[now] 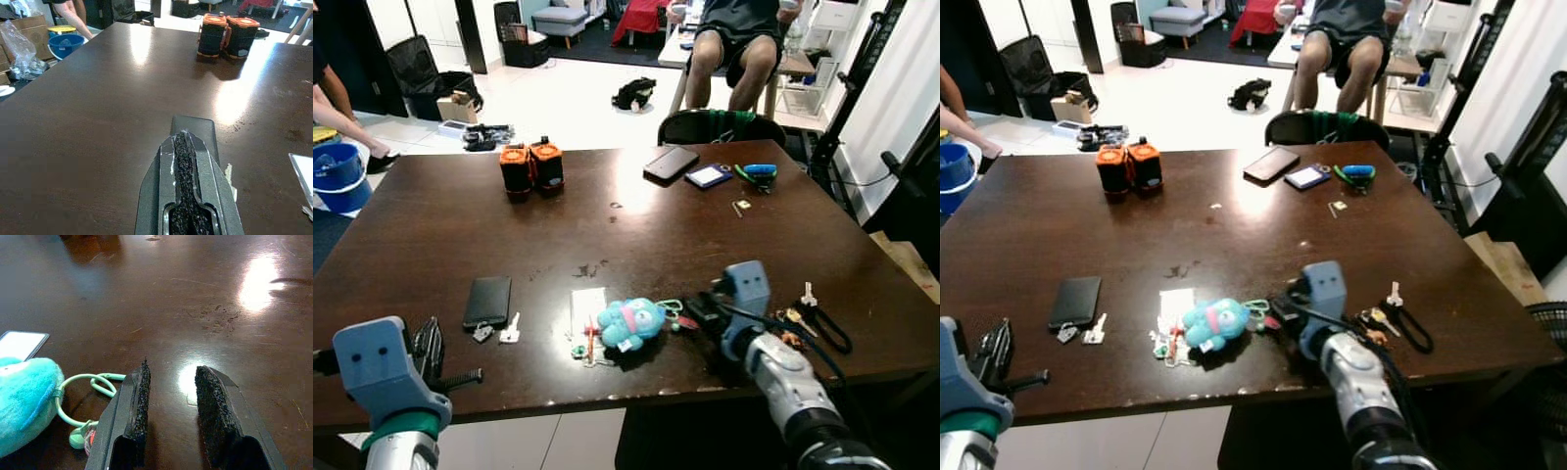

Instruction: Hang keys on a hook

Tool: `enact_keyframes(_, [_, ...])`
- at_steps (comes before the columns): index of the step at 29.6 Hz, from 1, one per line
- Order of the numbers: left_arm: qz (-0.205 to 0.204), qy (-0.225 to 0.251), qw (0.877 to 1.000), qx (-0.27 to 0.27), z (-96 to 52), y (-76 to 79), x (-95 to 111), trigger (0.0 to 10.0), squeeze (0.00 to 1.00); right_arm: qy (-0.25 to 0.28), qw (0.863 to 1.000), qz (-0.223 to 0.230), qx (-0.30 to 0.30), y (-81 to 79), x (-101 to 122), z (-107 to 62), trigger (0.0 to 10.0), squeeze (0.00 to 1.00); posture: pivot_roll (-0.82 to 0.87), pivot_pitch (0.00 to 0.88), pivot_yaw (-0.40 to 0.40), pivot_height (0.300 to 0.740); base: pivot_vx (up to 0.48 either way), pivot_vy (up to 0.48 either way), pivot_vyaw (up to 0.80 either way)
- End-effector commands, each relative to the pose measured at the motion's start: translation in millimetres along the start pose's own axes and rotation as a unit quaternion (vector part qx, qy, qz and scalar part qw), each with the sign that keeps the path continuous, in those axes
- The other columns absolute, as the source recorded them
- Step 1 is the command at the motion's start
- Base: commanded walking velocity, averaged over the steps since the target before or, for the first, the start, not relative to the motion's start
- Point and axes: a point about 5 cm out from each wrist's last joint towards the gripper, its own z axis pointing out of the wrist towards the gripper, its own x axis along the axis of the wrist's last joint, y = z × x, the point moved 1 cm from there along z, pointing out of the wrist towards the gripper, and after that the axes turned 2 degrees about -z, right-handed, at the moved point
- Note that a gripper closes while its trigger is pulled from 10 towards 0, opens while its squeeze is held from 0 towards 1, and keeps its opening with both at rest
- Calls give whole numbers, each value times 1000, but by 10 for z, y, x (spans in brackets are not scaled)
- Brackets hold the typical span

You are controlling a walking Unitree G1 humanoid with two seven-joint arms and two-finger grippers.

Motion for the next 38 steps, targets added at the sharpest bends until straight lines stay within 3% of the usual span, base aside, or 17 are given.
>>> enact_keyframes(1, [1,-5,1000,4,-23,-25,-21,10000,0,-2,1000,5,2,-8,-53,-28,10000,0,-10,114,94,740,0,0,0])
enact_keyframes(3, [1,-6,1000,2,-16,-10,-28,10000,0,-9,1000,6,3,-16,-89,-35,10000,0,-21,102,99,740,0,0,0])
enact_keyframes(4, [0,-5,1000,0,-8,3,-29,10000,0,-15,1000,7,4,-33,-126,-40,10000,141,-21,102,99,740,0,0,0])
enact_keyframes(5, [0,-5,1000,-1,-2,9,-30,10000,0,-20,1000,9,7,-54,-158,-45,10000,467,-19,97,97,740,0,0,0])
enact_keyframes(7, [0,-5,1000,-1,-2,9,-30,10000,0,-20,1000,9,7,-54,-158,-45,10000,467,-19,97,97,740,0,0,0])
enact_keyframes(8, [0,-4,1000,-2,2,12,-29,10000,0,-21,1000,15,9,-71,-180,-48,10000,839,-19,97,97,740,0,0,0])
enact_keyframes(9, [0,-4,1000,-2,2,12,-29,10000,0,-21,1000,15,9,-71,-180,-48,10000,839,-19,97,97,740,0,0,0])
enact_keyframes(10, [0,-3,1000,-1,5,12,-28,10000,0,-13,998,52,13,-92,-180,-40,10000,1000,-19,94,97,740,0,0,0])
enact_keyframes(12, [0,-2,1000,0,6,10,-26,10000,0,-9,992,125,33,-146,-198,-24,10000,1000,-19,94,97,740,0,0,0])
enact_keyframes(14, [0,-2,1000,0,6,10,-26,10000,0,-9,992,125,33,-146,-198,-24,10000,1000,-19,94,97,740,0,0,0])
enact_keyframes(15, [1,-2,1000,0,8,9,-24,10000,0,-20,985,160,56,-201,-234,-20,10000,761,-19,94,97,740,0,0,0])
enact_keyframes(16, [1,-2,1000,0,8,9,-24,10000,0,-20,985,160,56,-201,-234,-20,10000,761,-19,94,97,740,0,0,0])
enact_keyframes(17, [1,-1,1000,0,11,8,-20,10000,0,-31,981,175,77,-264,-276,-25,10000,0,-16,96,96,740,0,0,0])
enact_keyframes(35, [3,0,1000,-1,13,0,-9,10000,0,-128,987,58,73,-351,-499,-36,10000,0,-11,94,97,740,0,0,0])
enact_keyframes(36, [3,0,1000,0,12,-4,-8,10000,0,-134,988,41,70,-346,-501,-37,7137,0,-11,94,97,740,0,0,0])
enact_keyframes(37, [3,0,1000,0,12,-4,-8,10000,0,-134,988,41,70,-346,-501,-37,7137,0,-11,94,97,740,0,0,0])
enact_keyframes(38, [3,0,1000,0,12,-6,-8,10000,0,-136,988,27,67,-341,-495,-34,4824,0,-11,94,97,740,0,0,0])
